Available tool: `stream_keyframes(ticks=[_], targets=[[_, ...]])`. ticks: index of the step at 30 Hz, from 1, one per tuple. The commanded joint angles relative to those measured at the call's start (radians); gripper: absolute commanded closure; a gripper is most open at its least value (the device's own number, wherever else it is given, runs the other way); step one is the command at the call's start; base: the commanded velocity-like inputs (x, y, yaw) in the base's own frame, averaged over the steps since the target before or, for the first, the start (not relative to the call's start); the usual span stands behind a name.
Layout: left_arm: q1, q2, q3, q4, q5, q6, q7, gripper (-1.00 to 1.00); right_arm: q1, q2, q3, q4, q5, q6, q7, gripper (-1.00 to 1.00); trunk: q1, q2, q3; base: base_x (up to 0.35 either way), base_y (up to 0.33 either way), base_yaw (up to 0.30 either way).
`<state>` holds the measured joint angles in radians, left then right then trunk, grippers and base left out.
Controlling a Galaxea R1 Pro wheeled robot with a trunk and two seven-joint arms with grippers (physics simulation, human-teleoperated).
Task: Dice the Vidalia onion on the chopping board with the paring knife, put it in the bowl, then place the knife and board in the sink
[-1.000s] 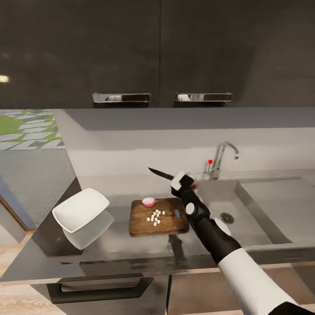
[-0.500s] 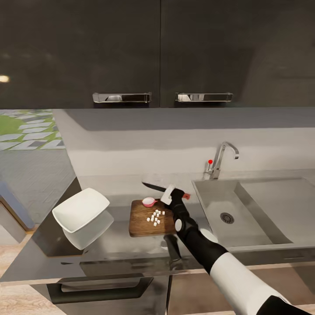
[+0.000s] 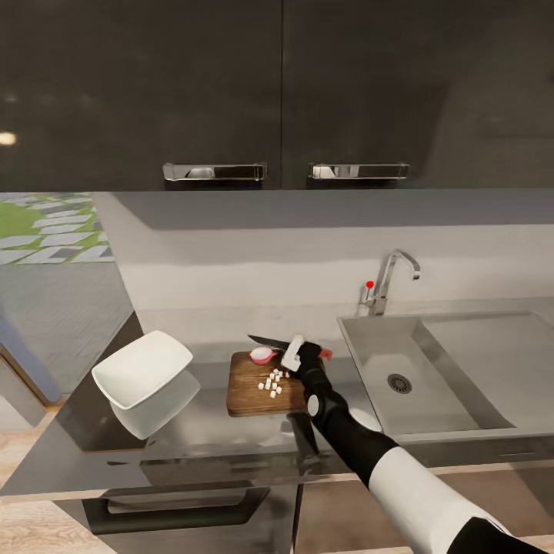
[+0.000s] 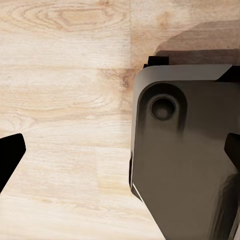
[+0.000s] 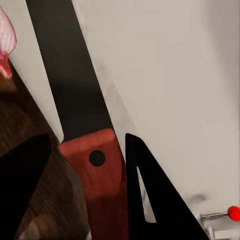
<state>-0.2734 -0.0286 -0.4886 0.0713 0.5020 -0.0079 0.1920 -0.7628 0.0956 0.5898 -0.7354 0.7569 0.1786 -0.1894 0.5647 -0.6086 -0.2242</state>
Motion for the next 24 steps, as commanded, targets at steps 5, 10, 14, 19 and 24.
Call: stream_keyframes(ticks=[5,10,14,19,24], targets=[[-0.001,-0.001,-0.008,0.002,0.007,-0.001,0.001,-1.0,-0.001,0.0,0.112,0.031,0.009,0.011,-0.005,1.0,0.0,-0.001,-0.002,0.0,0.0,0.0],[-0.001,-0.002,-0.008,0.002,0.007,-0.001,0.001,-1.0,-0.001,0.0,0.139,0.042,0.009,0.011,-0.004,1.0,0.0,-0.001,-0.002,0.0,0.0,0.0],[-0.001,-0.002,-0.008,0.002,0.007,-0.001,0.001,-1.0,-0.001,0.0,0.14,0.042,0.009,0.011,-0.004,1.0,0.0,-0.001,-0.002,0.0,0.0,0.0],[-0.001,-0.002,-0.008,0.002,0.007,-0.001,0.001,-1.0,-0.001,-0.002,0.139,0.04,0.009,0.009,-0.004,1.0,0.0,-0.001,-0.002,0.0,0.0,0.0],[-0.001,-0.002,-0.008,0.002,0.007,-0.001,0.001,-1.0,-0.001,-0.006,0.127,0.01,0.004,-0.074,0.0,1.0,0.0,-0.001,-0.002,0.0,0.0,0.0]])
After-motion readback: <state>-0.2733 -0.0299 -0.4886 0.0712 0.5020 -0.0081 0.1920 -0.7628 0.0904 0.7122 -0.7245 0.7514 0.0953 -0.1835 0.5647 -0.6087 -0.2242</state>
